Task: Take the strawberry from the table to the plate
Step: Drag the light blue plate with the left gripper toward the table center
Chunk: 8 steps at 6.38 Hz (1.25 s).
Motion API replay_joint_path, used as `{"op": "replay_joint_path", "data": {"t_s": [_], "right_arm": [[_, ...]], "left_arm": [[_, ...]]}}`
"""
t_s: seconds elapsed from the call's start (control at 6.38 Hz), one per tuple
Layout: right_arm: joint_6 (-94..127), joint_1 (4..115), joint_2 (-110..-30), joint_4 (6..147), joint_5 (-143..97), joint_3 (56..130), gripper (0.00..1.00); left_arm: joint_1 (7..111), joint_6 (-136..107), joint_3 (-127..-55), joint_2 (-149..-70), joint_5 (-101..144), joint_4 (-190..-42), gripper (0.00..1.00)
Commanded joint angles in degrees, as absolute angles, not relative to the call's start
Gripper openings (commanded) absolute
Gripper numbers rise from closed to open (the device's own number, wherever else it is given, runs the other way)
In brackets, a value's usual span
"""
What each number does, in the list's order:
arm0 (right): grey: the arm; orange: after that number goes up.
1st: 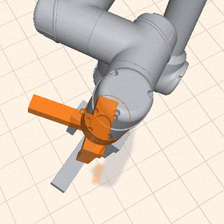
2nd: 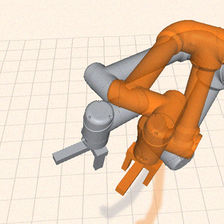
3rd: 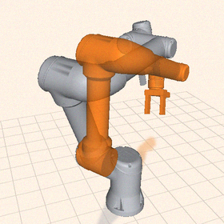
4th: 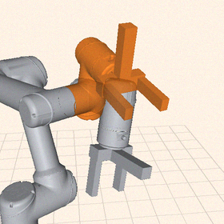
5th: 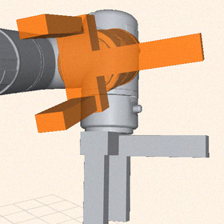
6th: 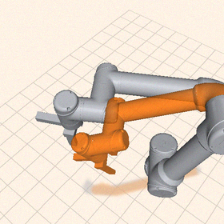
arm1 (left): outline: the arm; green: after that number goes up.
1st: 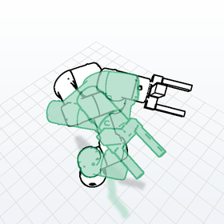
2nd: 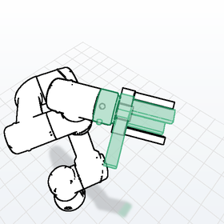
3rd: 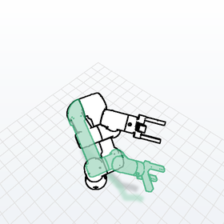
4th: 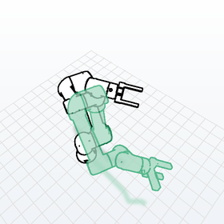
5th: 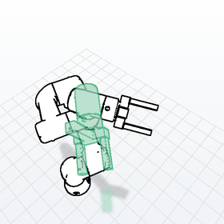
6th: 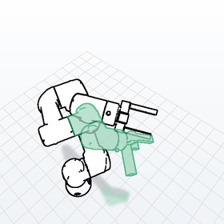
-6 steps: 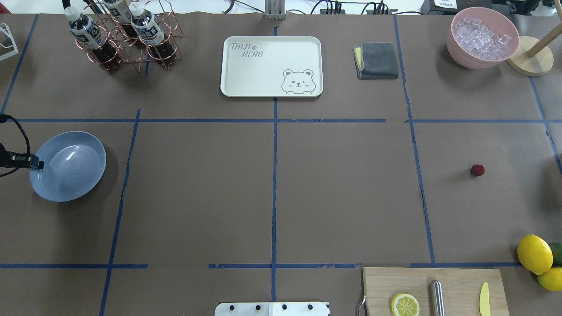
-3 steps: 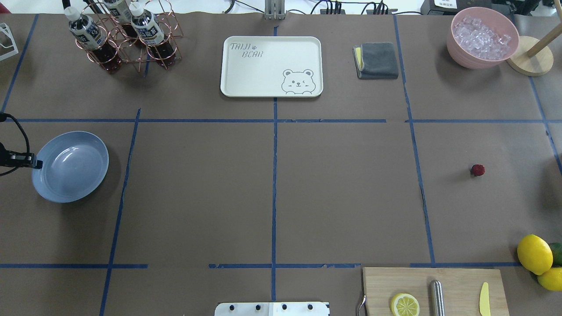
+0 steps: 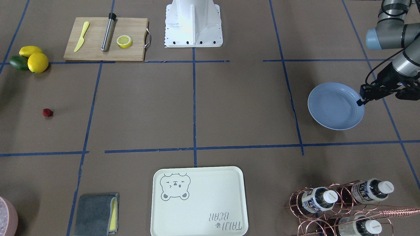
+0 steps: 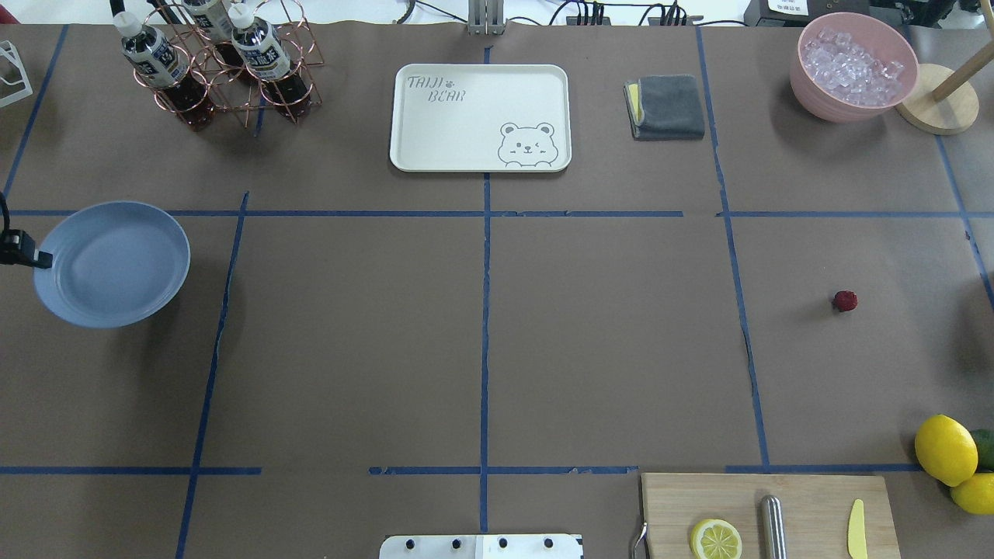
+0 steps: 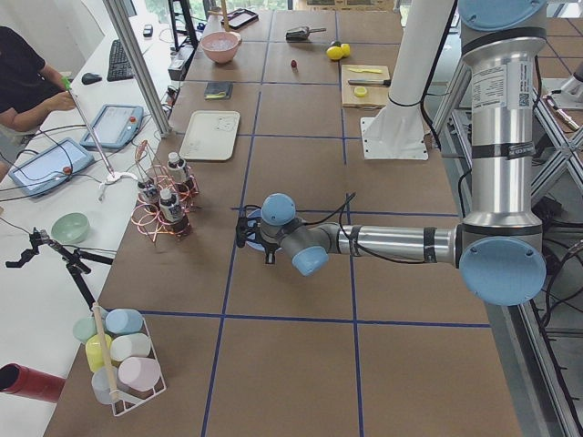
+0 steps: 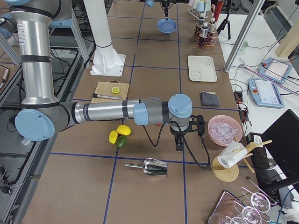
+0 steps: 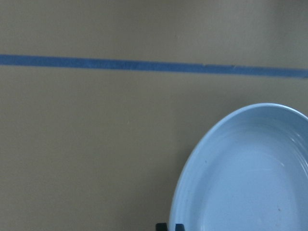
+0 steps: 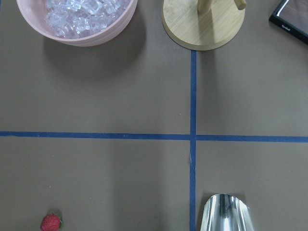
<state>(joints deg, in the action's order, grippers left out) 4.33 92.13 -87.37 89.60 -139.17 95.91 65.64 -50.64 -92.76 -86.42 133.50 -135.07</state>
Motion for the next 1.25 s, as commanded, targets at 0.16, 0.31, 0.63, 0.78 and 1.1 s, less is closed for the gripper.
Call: {"op": "replay_joint_path", "data": {"t_s": [0.16, 0.31, 0.63, 0.78, 1.1], "right_arm": [[4.31, 91.5, -85.16, 89.65, -139.04, 95.19, 1.0], [4.39, 88.8, -84.73, 89.56, -138.87, 96.14, 1.0], [12.79, 86.76, -84.11, 88.6, -138.78, 97.29, 1.0], [18.75, 85.36, -84.11, 86.07, -138.87, 98.08, 1.0], [22.93, 83.5, -84.29, 83.24, -138.87, 99.13, 1.0]], "left_arm": [[68.12, -60.38, -100.88, -98.92, 135.7, -119.38, 0.0], [63.68, -72.56, -102.29, -102.97, 134.22, -119.62, 0.0], [46.92, -90.88, -104.06, -109.65, 121.35, -119.62, 0.0], [39.1, -97.75, -103.02, -113.43, 114.76, -119.45, 0.0], [28.7, -101.77, -97.86, -116.97, 104.37, -119.62, 0.0]]}}
